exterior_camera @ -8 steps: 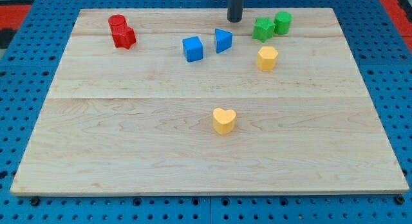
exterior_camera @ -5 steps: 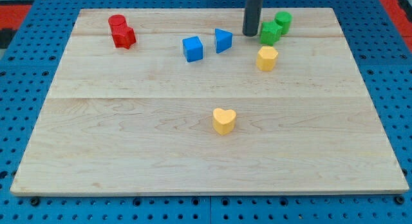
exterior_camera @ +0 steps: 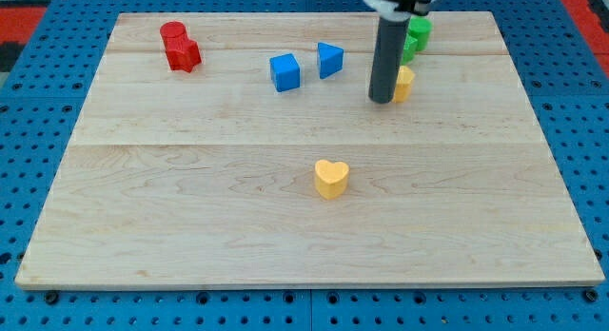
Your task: Move the yellow hexagon below to the green circle
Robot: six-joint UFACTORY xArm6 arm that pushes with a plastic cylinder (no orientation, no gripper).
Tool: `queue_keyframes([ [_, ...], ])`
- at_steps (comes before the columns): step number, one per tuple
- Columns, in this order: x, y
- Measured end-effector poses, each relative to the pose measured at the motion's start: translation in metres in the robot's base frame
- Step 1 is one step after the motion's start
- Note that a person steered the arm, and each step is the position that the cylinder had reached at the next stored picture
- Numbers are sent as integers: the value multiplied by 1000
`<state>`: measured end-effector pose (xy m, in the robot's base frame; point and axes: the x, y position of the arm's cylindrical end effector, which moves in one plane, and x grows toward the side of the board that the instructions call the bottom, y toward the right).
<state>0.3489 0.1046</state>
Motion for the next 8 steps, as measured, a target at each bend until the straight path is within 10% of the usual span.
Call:
queue_keyframes([
  [1, -6, 25],
  [3, 214, -10],
  [5, 197, -174],
  [8, 164, -91],
])
